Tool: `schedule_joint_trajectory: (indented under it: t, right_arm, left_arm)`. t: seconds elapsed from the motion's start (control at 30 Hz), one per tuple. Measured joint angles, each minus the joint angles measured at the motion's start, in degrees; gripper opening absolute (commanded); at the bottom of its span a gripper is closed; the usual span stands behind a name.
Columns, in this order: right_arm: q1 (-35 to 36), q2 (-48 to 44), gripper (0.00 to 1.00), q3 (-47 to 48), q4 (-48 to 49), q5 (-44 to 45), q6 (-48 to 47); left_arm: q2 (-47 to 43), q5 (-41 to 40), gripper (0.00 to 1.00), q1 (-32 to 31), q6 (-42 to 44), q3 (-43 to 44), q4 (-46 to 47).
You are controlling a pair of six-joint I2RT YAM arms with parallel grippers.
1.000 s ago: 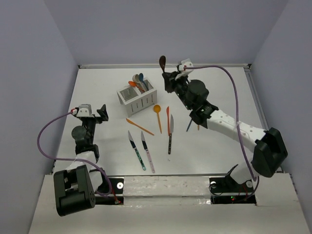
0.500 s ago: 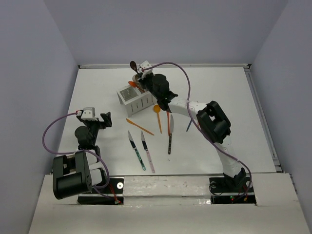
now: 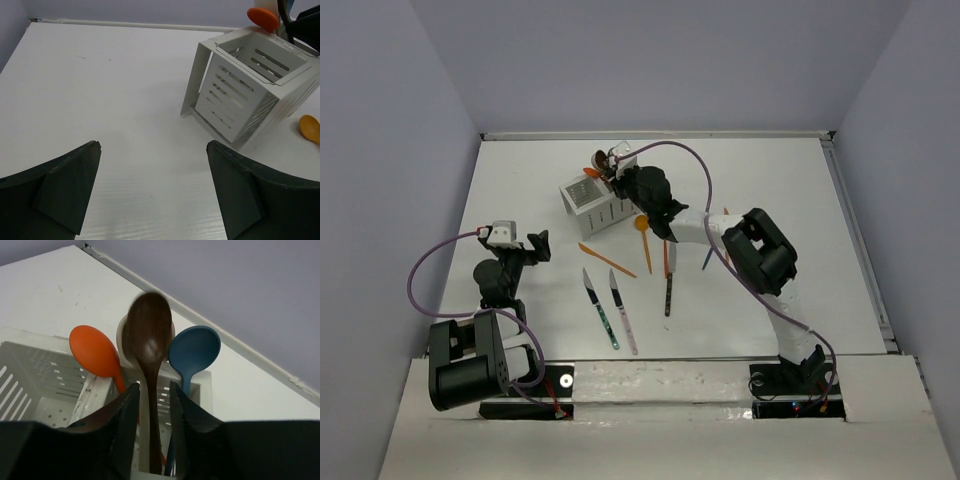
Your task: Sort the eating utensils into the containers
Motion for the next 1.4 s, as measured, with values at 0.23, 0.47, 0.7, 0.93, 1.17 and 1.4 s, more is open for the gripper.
schedule_joint_trajectory:
  t: [0.23,0.47,0.7,0.93,1.17,1.4]
  right_arm:
    - [0.1,-7.2,0.57,-7.2,-0.3,0.0,-0.2]
    - [1.2,-27.2,0.61,-13.6,-13.9,8.5,5.0]
    - [-7.3,-44.1,0.69,-21.0,-34.7,14.3,18.9]
    - [-18.0,-38.2,0.73,-31.5,-55.3,12.9,28.7]
    - [-21.8,-28.9,0.59,-29.6,-58.8,7.4,30.3]
    - [-25.4,-24.8,0.42,-26.4,-58.8,5.5,30.5]
  left_arm:
    - [-0.8,0.0,0.99,0.0,0.1,-0.8,0.3]
    - [-1.7,0.1,0.99,0.0,0.5,-1.0,0.4]
    - [-2.4,0.2,0.99,0.0,0.7,-1.0,0.4]
    - [-2.9,0.1,0.99,0.0,0.6,-1.8,0.3]
    - [-4.1,-2.8,0.99,0.0,-1.2,-1.7,0.3]
    - [-9.8,-3.8,0.99,0.0,1.1,15.1,-16.8]
